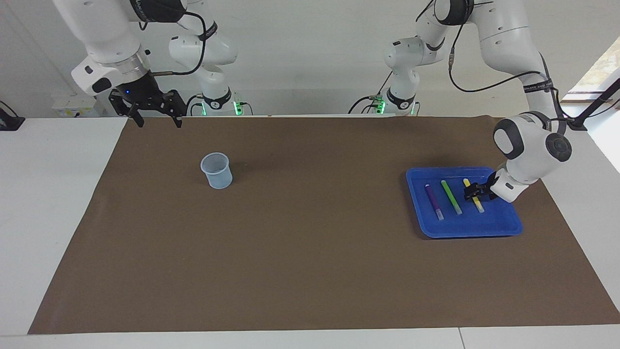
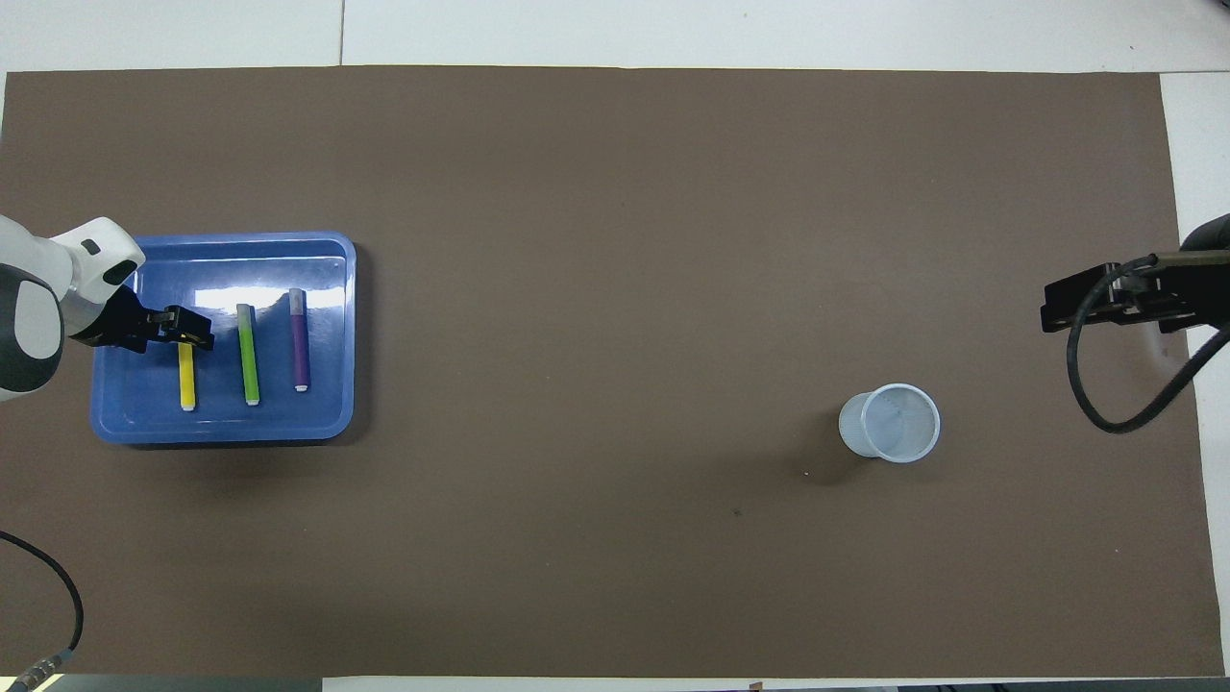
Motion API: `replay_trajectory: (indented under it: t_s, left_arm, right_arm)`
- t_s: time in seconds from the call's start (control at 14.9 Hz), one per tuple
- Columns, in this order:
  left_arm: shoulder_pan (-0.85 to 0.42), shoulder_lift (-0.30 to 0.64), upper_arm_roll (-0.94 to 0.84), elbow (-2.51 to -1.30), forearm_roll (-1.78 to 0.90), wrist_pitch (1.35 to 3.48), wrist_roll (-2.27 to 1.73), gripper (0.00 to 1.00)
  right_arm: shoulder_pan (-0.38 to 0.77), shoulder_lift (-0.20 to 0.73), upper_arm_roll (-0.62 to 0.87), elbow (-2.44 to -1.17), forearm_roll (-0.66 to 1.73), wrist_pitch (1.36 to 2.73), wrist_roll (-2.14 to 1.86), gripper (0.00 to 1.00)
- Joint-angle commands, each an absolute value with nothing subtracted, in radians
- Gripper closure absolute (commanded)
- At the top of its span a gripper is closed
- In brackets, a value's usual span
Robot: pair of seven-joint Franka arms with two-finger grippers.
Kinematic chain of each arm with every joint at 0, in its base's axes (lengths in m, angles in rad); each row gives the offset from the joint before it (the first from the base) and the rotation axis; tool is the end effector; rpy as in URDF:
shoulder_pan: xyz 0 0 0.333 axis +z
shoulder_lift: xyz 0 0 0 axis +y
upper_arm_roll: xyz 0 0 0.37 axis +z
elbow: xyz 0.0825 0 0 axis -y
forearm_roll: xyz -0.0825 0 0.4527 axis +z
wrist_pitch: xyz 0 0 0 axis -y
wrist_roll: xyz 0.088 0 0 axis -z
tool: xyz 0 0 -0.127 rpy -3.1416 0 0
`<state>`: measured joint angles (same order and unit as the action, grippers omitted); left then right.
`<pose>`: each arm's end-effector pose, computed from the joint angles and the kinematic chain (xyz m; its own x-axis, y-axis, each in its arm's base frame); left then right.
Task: Transfer and insert pens with both arms
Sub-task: 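Reach into the blue tray and grasp the yellow pen with the left gripper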
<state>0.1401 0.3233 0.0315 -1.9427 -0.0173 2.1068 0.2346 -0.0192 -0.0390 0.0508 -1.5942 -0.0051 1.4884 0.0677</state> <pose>0.6536 0.1115 0.2918 0.9866 -0.0562 -0.1532 -0.0507 -0.9979 0.0400 0.5984 0.0189 0.6629 0.9971 -0.0367 -0.0662 -0.0361 -0.9993 0.0116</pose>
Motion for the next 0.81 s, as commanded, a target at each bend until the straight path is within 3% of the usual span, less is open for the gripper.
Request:
replay_trajectory:
  t_s: [0.0,0.2,0.34,0.74]
  left_arm:
    - [0.141,0.311,0.035,-1.965,-0.021,2.105,0.25,0.11]
    - [0.141,0.311,0.035,-1.968,-0.021,2.108,0.25,0.21]
    - [0.144,0.311,0.035,-1.968,-0.021,2.111,0.25,0.33]
    - [0.146,0.313,0.035,-1.973,-0.021,2.117,0.25,1.0]
  right_arm:
    - [-0.028,-0.034,0.057,-1.575,-0.008,1.462,0.048,0.0]
    - [-0.028,-0.034,0.055,-1.577,-0.006,1.463,0.048,0.0]
    - [-0.026,-0.034,0.057,-1.575,-0.006,1.463,0.049,0.0]
    - [-0.028,-0.035,0.055,-1.577,-0.003,1.46,0.049,0.0]
